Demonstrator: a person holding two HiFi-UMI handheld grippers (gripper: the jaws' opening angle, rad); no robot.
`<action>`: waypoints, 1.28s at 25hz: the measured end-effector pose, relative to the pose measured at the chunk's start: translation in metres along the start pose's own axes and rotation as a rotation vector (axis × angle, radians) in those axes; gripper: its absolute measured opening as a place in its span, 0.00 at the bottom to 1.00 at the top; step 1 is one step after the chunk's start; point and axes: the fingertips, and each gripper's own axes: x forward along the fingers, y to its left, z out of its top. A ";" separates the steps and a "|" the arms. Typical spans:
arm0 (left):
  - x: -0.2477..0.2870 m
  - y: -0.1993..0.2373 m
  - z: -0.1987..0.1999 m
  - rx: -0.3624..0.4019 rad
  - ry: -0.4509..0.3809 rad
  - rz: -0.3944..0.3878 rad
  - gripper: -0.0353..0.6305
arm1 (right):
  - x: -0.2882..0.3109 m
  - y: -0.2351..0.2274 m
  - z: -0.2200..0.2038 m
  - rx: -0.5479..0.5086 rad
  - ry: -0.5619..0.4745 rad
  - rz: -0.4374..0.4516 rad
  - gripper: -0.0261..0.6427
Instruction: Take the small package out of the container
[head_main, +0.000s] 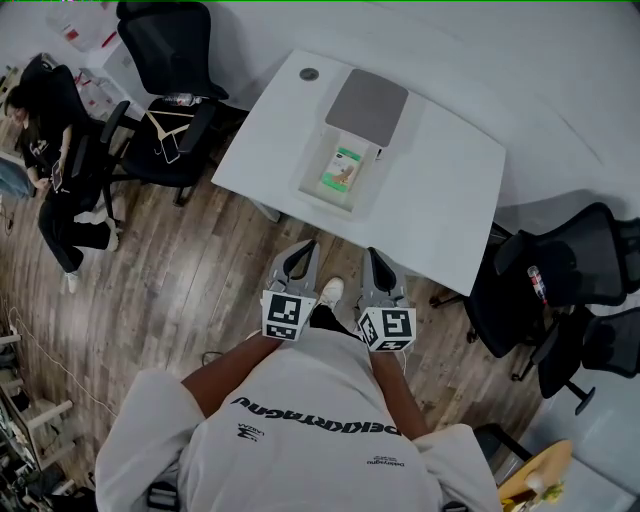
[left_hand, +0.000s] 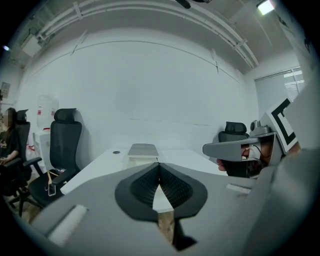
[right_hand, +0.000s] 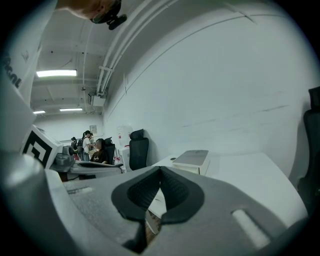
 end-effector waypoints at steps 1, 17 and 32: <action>0.004 0.000 0.001 0.002 0.003 0.001 0.05 | 0.002 -0.003 0.000 0.001 0.002 0.000 0.04; 0.063 0.001 -0.004 0.007 0.055 0.016 0.05 | 0.030 -0.039 -0.003 0.020 0.022 0.012 0.04; 0.120 0.015 -0.003 -0.011 0.107 0.063 0.06 | 0.052 -0.056 -0.009 0.039 0.045 0.033 0.04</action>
